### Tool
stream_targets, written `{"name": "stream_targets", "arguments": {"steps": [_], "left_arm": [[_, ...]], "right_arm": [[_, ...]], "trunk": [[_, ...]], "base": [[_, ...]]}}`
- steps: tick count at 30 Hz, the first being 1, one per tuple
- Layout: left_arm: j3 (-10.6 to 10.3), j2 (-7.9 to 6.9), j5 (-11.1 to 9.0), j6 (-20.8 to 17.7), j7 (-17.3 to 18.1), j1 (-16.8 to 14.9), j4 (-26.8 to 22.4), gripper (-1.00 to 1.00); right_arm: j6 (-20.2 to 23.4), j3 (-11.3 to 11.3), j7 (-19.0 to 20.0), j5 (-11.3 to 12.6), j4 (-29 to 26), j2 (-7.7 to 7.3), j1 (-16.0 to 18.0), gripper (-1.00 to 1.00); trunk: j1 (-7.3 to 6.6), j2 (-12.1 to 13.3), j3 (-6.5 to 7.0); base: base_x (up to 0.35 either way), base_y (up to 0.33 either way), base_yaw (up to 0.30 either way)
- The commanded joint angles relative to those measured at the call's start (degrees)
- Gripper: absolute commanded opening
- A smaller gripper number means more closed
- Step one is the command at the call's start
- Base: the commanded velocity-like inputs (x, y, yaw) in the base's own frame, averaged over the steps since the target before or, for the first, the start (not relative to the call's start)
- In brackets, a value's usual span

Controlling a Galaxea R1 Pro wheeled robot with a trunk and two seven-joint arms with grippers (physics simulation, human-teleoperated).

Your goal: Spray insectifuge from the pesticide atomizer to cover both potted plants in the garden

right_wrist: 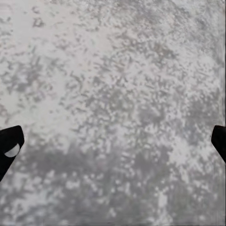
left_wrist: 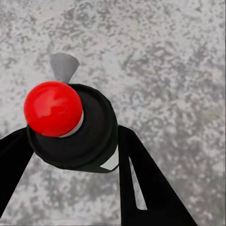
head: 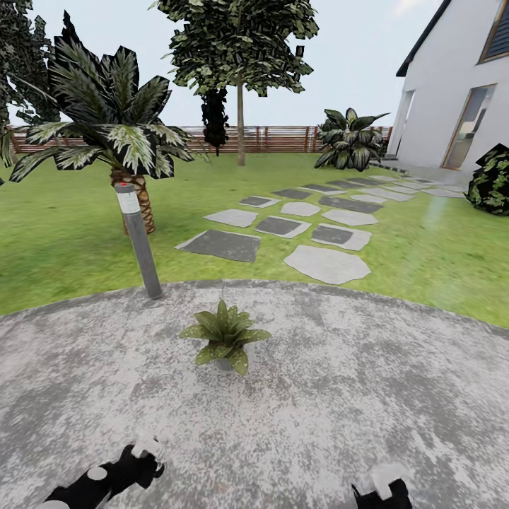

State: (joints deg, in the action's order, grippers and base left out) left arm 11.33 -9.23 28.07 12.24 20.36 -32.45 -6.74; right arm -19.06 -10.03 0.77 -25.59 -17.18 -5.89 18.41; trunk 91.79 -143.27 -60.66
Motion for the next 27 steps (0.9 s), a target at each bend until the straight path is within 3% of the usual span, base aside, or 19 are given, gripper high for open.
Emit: {"name": "stream_targets", "arguments": {"steps": [1, 3, 5, 7, 13, 16, 18, 20, 27], "left_arm": [[0.68, 0.0, -3.43, 0.97, -3.1, 1.12, 0.22, -1.0], [0.76, 0.0, -8.24, 3.53, -7.38, 3.24, 0.41, -1.0], [0.79, 0.04, -11.01, 5.65, -9.25, 5.3, 0.49, -1.0], [0.79, 0.11, -12.2, 6.34, -9.93, 6.27, 0.62, -1.0], [0.84, 0.17, -12.81, 7.23, -9.71, 6.96, 2.81, -1.0], [0.88, 0.16, -12.85, 7.27, -9.65, 7.18, 2.97, -1.0], [0.93, 0.14, -12.86, 7.27, -9.66, 7.35, 2.98, -1.0], [0.96, 0.17, -12.86, 7.27, -9.65, 7.39, 3.01, -1.0], [0.93, 0.22, -12.94, 7.27, -9.64, 7.57, 3.05, -1.0]], "right_arm": [[-3.9, -1.28, -1.14, 1.74, 2.11, 0.06, 0.05, 1.0], [-7.42, -1.88, -1.95, 4.48, 4.12, -0.03, 0.05, 1.0], [-8.7, -2.09, -2.32, 5.58, 5.02, -0.14, 0.03, 1.0], [-9.16, -2.16, -2.5, 6.0, 5.29, -0.18, -0.02, 1.0], [-9.31, -2.27, -2.61, 6.72, 5.47, 0.1, -0.04, 1.0], [-9.25, -2.27, -2.61, 10.8, 5.47, 0.15, -0.04, 1.0], [-9.24, -2.27, -2.61, 15.48, 5.48, 0.11, -0.04, 1.0], [-9.24, -2.27, -2.56, 18.08, 5.49, 0.09, -0.04, 1.0], [-9.24, -2.27, -2.53, 19.66, 5.49, 0.0, -0.04, 1.0]], "trunk": [[-0.01, -0.02, -0.04], [-0.01, -0.02, -0.04], [-0.01, -0.02, -0.04], [-0.01, -0.02, -0.04], [-0.01, -0.02, -0.04], [-0.01, -0.02, 0.01], [-0.01, -0.02, 0.08], [-0.01, -0.02, 0.11], [-0.01, -0.02, 0.12]], "base": [[0.0, 0.0, 0.0], [0.0, 0.0, 0.0], [0.0, 0.0, 0.0], [0.0, 0.0, 0.0], [0.0, 0.0, -0.001], [0.0, 0.0, -0.144], [0.0, 0.0, -0.249], [0.0, 0.0, -0.281], [0.0, 0.0, -0.297]]}}
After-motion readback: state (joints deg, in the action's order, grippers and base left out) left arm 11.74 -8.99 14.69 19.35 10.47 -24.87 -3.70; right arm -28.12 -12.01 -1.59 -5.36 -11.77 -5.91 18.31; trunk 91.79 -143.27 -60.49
